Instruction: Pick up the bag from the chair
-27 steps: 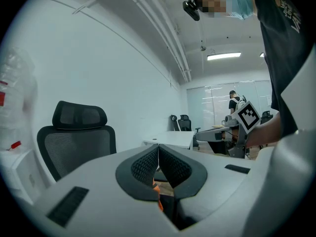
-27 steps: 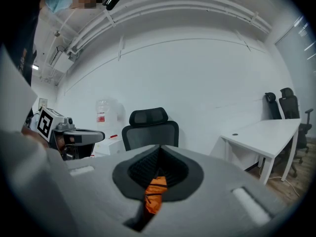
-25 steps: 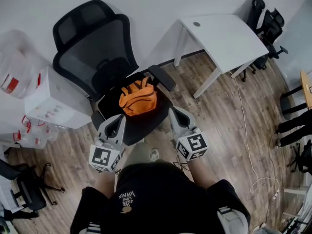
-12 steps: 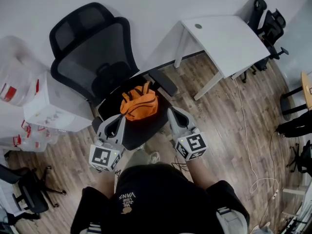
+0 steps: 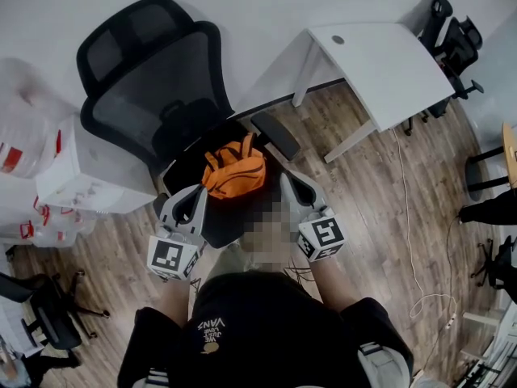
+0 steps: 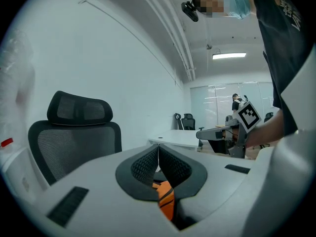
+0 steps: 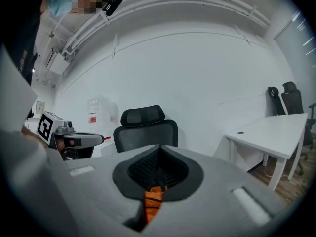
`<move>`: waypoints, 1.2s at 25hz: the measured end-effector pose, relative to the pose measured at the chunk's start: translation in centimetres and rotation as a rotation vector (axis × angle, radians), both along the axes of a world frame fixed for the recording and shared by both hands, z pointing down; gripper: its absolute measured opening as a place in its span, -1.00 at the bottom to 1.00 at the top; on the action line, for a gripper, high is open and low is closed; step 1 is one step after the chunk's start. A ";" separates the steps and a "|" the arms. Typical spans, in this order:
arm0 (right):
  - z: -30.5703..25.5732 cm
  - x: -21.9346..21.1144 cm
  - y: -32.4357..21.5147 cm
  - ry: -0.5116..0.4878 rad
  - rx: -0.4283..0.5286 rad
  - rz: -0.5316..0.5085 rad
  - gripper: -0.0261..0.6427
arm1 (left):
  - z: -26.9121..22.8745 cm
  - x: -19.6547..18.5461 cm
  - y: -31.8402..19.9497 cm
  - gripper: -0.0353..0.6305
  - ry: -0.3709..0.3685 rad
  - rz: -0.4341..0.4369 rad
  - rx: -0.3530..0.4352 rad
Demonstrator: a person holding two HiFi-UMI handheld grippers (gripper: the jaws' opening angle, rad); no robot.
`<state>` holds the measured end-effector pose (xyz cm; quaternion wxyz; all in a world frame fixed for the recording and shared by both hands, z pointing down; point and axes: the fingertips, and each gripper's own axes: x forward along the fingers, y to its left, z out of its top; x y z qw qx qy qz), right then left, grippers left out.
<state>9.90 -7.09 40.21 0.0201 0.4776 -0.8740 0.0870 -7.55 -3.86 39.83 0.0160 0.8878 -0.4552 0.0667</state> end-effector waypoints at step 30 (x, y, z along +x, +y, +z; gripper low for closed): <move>7.5 -3.2 -7.9 0.031 -0.102 -0.029 -0.93 | 7.8 -2.8 -6.7 -0.88 -0.003 -0.013 -0.113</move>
